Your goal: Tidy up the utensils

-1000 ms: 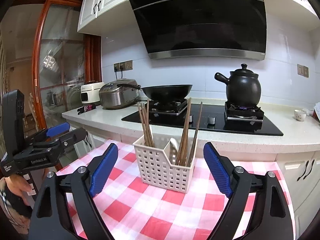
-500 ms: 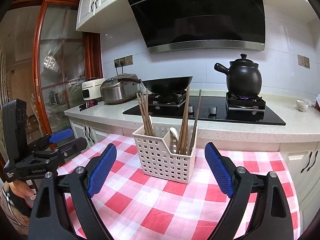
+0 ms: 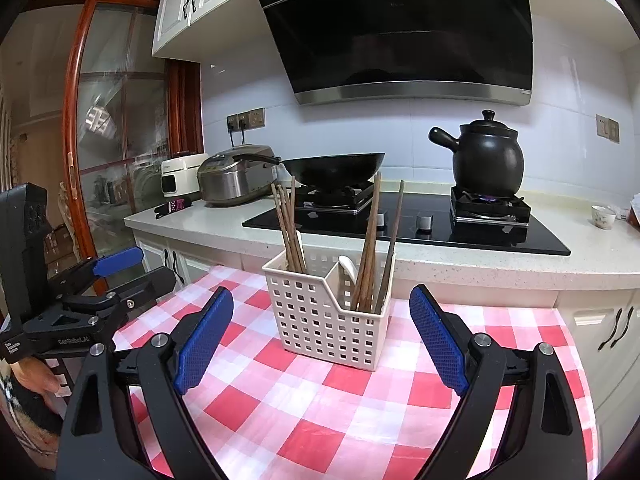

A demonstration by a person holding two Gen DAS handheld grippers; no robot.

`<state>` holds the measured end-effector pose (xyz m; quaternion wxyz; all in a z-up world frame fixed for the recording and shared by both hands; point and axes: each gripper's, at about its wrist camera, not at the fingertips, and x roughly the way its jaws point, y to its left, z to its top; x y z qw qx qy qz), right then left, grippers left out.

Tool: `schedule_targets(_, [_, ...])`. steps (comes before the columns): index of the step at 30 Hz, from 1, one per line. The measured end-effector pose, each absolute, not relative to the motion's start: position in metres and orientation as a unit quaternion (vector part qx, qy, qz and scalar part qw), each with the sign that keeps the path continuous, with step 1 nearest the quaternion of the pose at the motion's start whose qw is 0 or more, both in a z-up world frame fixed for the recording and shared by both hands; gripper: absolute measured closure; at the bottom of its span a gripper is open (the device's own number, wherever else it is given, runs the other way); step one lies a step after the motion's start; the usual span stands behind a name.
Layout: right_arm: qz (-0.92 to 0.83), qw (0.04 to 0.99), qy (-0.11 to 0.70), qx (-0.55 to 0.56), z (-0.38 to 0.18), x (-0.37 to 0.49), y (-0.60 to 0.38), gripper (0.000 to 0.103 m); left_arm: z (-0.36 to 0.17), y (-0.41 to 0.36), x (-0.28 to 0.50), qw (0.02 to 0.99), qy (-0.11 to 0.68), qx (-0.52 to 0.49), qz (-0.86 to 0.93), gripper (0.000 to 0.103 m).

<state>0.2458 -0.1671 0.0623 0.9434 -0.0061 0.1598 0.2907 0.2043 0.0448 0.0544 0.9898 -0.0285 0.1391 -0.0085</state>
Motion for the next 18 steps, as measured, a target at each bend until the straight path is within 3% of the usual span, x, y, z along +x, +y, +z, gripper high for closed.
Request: schedule_targets(18, [0.283,0.945,0.162,-0.007,0.0602,0.2454,-0.1686,0.018,0.0527,0.0428,0.2024,0.99,0.14,-0.028,-0.005,0.005])
